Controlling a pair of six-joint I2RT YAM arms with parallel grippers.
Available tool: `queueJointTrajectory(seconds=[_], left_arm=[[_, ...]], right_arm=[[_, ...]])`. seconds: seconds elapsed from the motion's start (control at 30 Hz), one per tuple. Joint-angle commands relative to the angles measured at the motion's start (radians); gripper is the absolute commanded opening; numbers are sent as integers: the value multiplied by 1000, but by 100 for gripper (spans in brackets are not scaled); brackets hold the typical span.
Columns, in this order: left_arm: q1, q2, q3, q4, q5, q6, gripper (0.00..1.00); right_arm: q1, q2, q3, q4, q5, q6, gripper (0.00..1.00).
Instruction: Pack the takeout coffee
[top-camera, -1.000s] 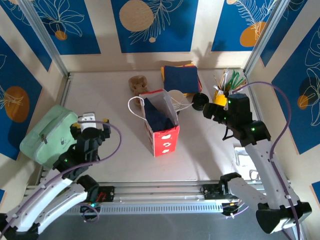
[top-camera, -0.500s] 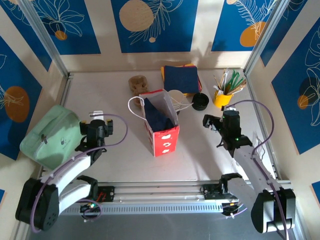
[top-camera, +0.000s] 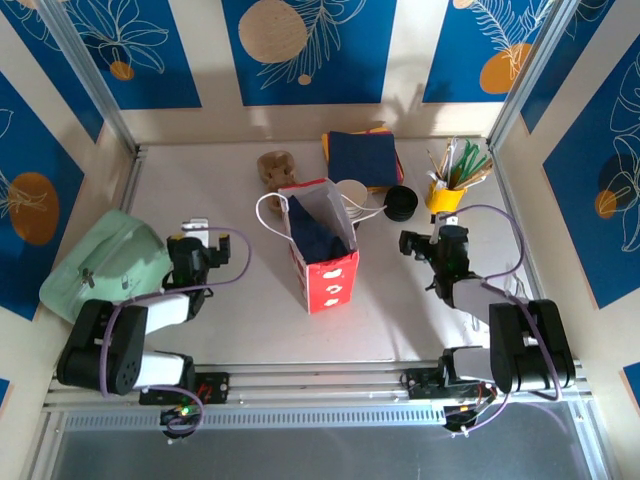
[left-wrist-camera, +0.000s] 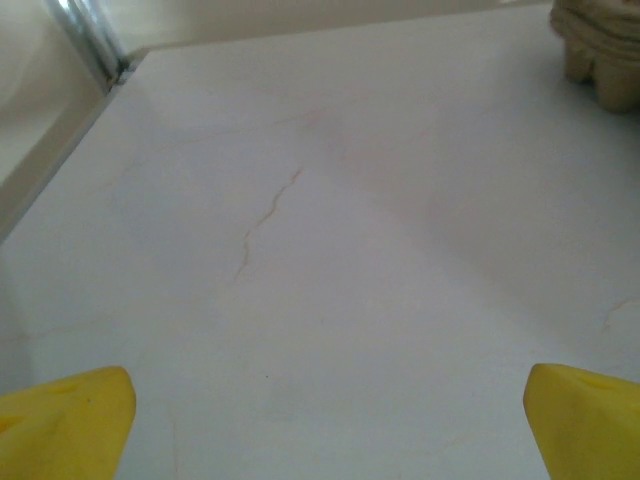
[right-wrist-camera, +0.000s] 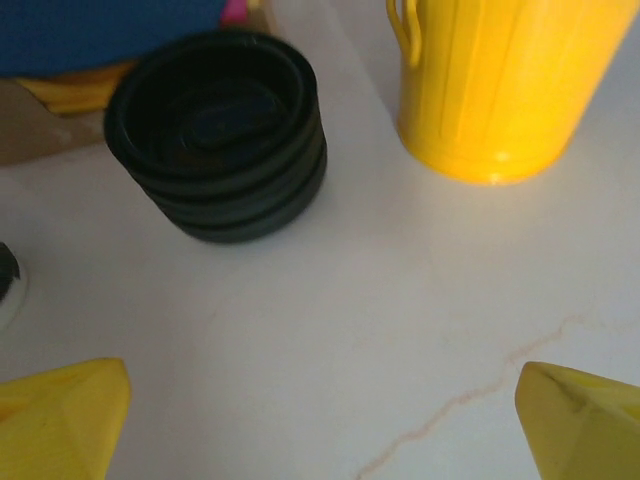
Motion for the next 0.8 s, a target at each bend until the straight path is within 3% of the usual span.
queueJointTrajectory(seconds=[0.0, 0.2, 0.27, 0.33, 0.5, 0.77], left_arm=[[33, 67, -23, 241, 58, 47, 99], [74, 240, -30, 414, 131, 28, 99], [74, 212, -19, 339, 140, 22, 99], [74, 229, -18, 374, 136, 28, 99], [74, 221, 31, 258, 87, 5, 99], [73, 223, 48, 233, 104, 18, 99]], right_arm=[[-4, 18, -13, 200, 20, -48, 99], [-19, 124, -26, 341, 6, -75, 99], [-23, 179, -29, 394, -11, -73, 99], [-21, 234, -32, 467, -18, -80, 99], [-26, 224, 21, 341, -61, -89, 99], [-43, 225, 27, 335, -96, -83, 99]])
